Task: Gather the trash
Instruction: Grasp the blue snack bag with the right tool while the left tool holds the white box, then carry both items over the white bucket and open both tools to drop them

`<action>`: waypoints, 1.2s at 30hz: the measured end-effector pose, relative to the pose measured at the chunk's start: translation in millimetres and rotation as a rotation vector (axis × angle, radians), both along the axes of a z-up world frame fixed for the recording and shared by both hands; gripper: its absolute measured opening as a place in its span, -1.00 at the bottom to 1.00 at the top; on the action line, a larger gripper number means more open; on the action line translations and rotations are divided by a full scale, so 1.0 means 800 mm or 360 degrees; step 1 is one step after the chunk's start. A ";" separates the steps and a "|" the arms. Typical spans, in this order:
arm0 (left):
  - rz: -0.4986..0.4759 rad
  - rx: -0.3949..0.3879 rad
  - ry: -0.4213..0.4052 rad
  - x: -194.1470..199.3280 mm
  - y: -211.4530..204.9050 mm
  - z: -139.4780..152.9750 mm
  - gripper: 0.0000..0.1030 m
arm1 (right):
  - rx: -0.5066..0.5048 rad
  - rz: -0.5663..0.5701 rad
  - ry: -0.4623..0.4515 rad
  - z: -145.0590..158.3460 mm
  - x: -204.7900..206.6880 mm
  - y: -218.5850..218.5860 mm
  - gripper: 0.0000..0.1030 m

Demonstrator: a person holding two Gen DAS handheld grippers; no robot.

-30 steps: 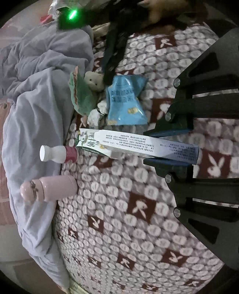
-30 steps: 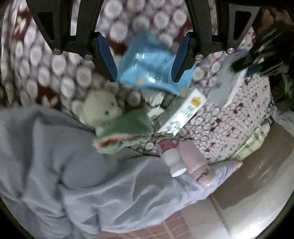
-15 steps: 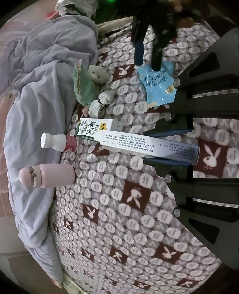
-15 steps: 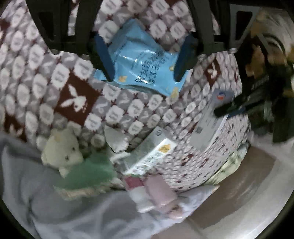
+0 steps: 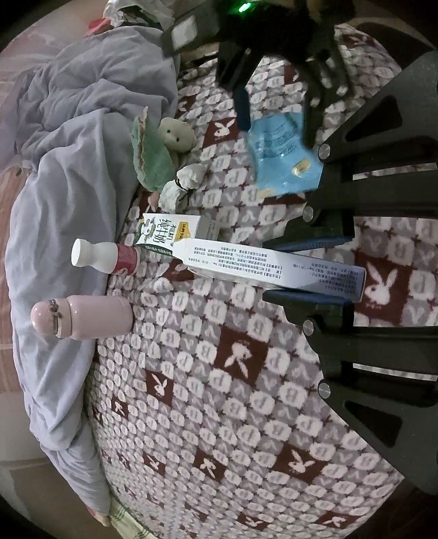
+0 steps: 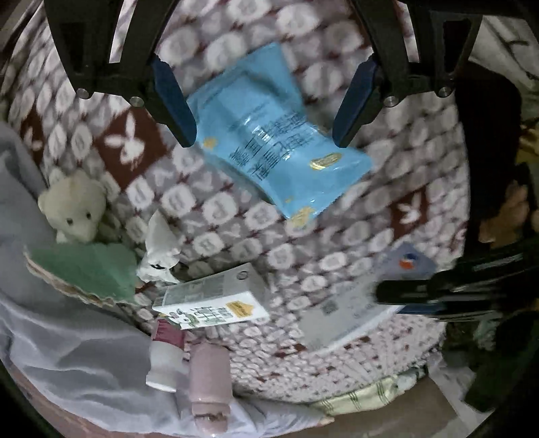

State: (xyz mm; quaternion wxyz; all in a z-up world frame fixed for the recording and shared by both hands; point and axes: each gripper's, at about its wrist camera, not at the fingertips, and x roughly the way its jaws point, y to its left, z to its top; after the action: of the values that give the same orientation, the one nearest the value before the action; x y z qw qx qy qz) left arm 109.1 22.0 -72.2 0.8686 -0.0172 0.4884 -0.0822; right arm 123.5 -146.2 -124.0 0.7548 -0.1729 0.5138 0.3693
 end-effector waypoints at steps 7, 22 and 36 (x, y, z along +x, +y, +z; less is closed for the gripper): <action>-0.0030 -0.0016 0.0007 0.002 -0.011 -0.002 -0.62 | 0.0117 -0.0025 0.0157 -0.022 0.006 0.004 0.60; -0.0121 -0.0085 -0.0021 -0.016 -0.065 0.007 -0.62 | 0.0056 -0.0467 -0.0224 0.004 -0.077 -0.041 0.14; -0.0373 -0.0142 -0.0076 -0.062 -0.193 0.032 -0.62 | 0.0103 -0.1096 -0.0255 0.065 -0.149 -0.190 0.13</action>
State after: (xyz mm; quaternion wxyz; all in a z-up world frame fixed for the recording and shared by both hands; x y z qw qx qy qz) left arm 59.2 -132.3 -46.5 0.8627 0.0033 0.4622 -0.2051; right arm 4.3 -298.6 -72.1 0.8781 0.0060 0.4691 0.0944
